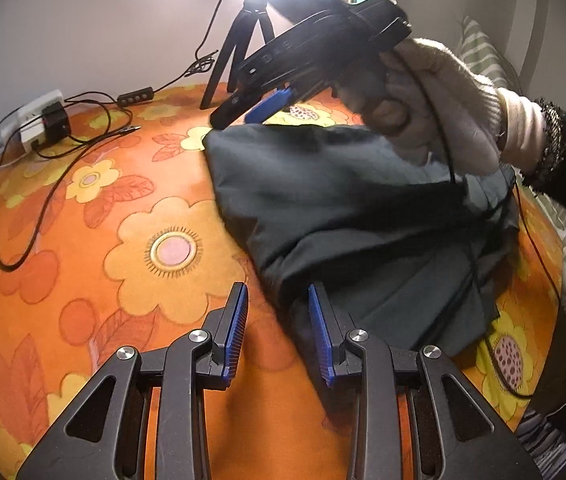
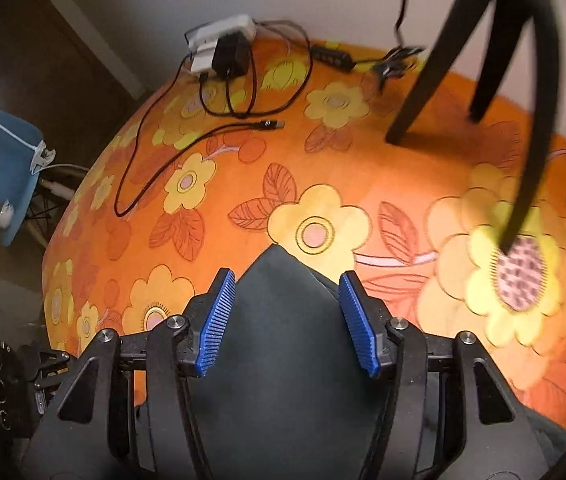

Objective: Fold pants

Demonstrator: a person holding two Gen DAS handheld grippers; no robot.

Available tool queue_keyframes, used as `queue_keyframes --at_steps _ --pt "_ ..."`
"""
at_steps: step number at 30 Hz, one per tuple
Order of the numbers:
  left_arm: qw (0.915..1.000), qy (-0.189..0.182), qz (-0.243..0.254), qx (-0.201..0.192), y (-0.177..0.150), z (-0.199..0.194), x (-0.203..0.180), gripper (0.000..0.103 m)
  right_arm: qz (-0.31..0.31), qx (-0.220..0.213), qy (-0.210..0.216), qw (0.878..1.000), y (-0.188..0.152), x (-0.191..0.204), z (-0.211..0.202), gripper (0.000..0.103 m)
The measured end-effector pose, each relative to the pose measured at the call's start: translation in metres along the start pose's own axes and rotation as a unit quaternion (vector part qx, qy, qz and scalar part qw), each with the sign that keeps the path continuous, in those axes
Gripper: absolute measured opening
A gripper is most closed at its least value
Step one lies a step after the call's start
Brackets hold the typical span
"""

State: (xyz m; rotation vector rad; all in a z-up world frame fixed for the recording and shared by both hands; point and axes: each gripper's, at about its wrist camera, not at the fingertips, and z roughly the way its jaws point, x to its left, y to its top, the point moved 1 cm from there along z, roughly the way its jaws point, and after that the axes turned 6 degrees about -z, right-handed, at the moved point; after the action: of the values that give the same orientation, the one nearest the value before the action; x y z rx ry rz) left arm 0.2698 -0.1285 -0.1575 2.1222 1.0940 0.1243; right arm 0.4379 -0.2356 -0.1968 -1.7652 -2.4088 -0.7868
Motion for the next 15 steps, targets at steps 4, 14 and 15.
queue_keyframes --at_steps 4,14,15 --pt "0.9999 -0.001 0.014 -0.007 0.000 0.004 -0.005 0.026 -0.010 0.014 0.007 1.000 0.001 0.004 0.014 0.057" --pt "0.9980 0.021 0.053 -0.027 -0.003 -0.003 -0.018 0.002 -0.018 0.019 -0.029 0.999 0.001 0.014 0.025 0.033" --pt "0.9981 0.019 0.050 -0.030 -0.004 -0.006 -0.018 0.002 -0.021 0.020 -0.034 0.999 0.001 0.015 0.026 0.027"
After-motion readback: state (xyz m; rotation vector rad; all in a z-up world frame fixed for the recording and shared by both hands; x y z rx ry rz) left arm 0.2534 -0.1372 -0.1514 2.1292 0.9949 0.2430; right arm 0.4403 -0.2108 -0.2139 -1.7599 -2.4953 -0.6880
